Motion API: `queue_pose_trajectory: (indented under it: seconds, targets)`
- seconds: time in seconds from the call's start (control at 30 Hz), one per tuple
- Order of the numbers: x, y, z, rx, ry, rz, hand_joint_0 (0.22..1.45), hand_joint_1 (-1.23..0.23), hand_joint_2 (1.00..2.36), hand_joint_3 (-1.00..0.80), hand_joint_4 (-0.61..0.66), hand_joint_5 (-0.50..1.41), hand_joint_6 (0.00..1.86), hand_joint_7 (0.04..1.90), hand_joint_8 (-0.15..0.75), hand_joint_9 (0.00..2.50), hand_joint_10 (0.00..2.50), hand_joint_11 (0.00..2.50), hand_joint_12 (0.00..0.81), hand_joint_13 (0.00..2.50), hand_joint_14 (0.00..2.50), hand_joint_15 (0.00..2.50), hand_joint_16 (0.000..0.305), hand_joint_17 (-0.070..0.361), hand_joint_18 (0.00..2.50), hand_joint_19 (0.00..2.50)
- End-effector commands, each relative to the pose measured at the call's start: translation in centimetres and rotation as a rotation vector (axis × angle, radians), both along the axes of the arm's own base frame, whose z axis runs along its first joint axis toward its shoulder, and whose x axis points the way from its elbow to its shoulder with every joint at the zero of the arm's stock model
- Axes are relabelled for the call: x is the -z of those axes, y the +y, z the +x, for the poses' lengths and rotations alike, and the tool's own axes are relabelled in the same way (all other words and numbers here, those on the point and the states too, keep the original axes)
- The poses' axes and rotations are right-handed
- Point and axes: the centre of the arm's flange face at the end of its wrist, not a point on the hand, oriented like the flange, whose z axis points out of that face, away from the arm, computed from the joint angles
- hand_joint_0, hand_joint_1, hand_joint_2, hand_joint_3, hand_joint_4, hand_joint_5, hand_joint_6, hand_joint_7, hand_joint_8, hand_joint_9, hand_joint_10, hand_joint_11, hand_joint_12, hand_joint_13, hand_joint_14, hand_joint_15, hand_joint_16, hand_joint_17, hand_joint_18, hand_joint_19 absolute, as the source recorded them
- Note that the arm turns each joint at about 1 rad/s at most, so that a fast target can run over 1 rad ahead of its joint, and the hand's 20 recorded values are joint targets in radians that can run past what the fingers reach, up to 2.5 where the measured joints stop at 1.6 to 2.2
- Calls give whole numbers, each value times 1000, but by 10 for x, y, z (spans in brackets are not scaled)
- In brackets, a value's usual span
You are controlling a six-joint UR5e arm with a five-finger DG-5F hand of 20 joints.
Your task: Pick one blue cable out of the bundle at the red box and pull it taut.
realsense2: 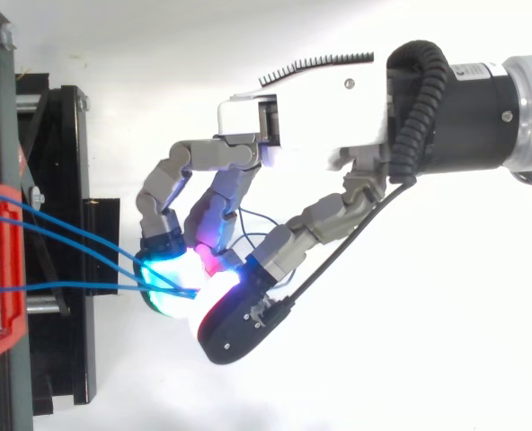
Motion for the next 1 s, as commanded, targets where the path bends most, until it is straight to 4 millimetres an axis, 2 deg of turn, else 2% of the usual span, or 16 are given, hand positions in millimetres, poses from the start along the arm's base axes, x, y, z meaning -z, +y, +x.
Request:
queue_pose_trajectory:
  seconds: [0.0, 0.17, 0.2, 0.27, 0.3, 0.37, 0.53, 0.63, 0.8, 0.87, 0.97]
  targets:
    - [1, -1, 0, 1, 0, 1, 812, -962, 1000, -500, -5, -197, 975, 749, 309, 863, 140, 1103, 376, 758, 11, 373, 52, 116, 735, 268]
    - [-1, 0, 0, 0, -2, 4, 601, -1054, 1000, -500, 48, -215, 971, 716, 319, 836, 134, 1113, 379, 742, 12, 381, 54, 121, 737, 297]
    - [0, 0, 0, -2, 2, 4, 537, -1045, 1000, -500, 73, -211, 970, 706, 346, 855, 166, 1079, 395, 747, 11, 384, 56, 126, 747, 315]
    - [0, 0, 0, 0, 0, 4, 438, -937, 1000, -500, 105, -185, 960, 693, 416, 915, 285, 1002, 440, 785, 12, 390, 64, 143, 794, 326]
    - [-1, 0, 0, -2, -2, 4, 433, -928, 1000, -500, 104, -181, 955, 704, 421, 928, 289, 997, 441, 788, 12, 396, 65, 145, 795, 333]
    - [-1, -1, 0, 0, -2, 3, 417, -783, 1000, -500, 105, -157, 939, 746, 446, 999, 291, 984, 463, 824, 11, 388, 67, 150, 813, 352]
    - [-1, 0, 0, -1, -4, -2, 515, -584, 1000, -500, 83, -127, 913, 887, 420, 1153, 3, 1206, 429, 851, 11, 407, 59, 133, 771, 405]
    - [0, -1, -1, 0, 1, 1, 575, -553, 1001, -484, 75, -119, 916, 914, 400, 1175, 0, 1223, 417, 868, 11, 415, 55, 124, 762, 429]
    - [0, 0, 0, -2, 0, 1, 617, -682, 1011, -366, 103, -114, 924, 926, 402, 1195, 0, 1248, 416, 899, 12, 422, 54, 121, 809, 419]
    - [0, 0, 0, -2, 0, 1, 652, -777, 1014, -336, 128, -114, 928, 925, 407, 1191, 26, 1248, 418, 907, 12, 418, 54, 121, 829, 414]
    - [0, 0, 0, -2, 0, 1, 713, -876, 1015, -316, 68, -118, 927, 1041, 411, 1186, 38, 1245, 416, 918, 14, 425, 53, 120, 847, 394]
